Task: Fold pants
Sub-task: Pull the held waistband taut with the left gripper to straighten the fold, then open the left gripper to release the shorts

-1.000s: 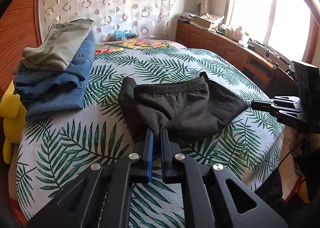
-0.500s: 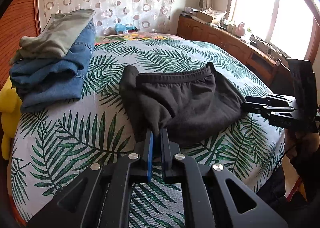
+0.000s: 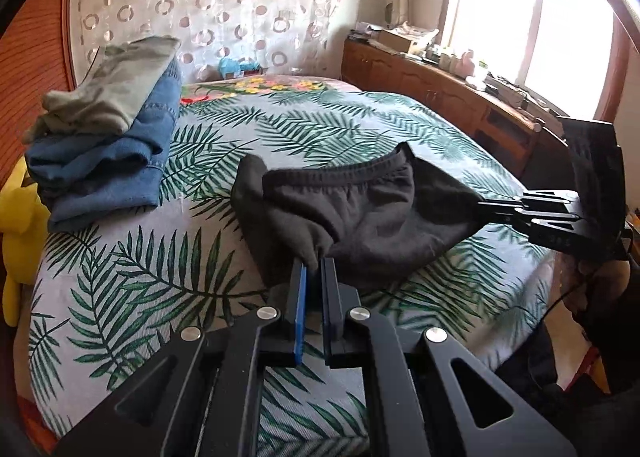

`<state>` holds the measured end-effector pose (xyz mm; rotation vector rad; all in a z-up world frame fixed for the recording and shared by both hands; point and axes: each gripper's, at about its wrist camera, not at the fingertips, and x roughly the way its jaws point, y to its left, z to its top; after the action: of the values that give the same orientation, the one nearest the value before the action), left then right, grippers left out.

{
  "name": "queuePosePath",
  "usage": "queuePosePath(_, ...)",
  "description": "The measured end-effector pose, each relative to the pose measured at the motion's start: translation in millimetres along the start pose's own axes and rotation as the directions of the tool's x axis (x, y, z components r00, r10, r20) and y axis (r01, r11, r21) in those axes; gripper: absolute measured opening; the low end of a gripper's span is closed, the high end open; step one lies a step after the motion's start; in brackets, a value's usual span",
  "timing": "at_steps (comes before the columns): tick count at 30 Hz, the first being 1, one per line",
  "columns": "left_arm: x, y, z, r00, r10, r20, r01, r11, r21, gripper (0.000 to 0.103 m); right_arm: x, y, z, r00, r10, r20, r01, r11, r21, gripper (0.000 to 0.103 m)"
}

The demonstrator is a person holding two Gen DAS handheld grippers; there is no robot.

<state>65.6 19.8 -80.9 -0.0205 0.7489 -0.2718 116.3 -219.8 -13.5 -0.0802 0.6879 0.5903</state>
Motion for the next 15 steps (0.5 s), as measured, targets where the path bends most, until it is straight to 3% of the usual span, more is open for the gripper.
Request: queuePosePath(15, -3, -12, -16, 0.999, -0.002, -0.053, 0.003, 1.000, 0.017, 0.008, -29, -2, -28, 1.000, 0.015, -0.015, -0.015, 1.000, 0.023, 0.008)
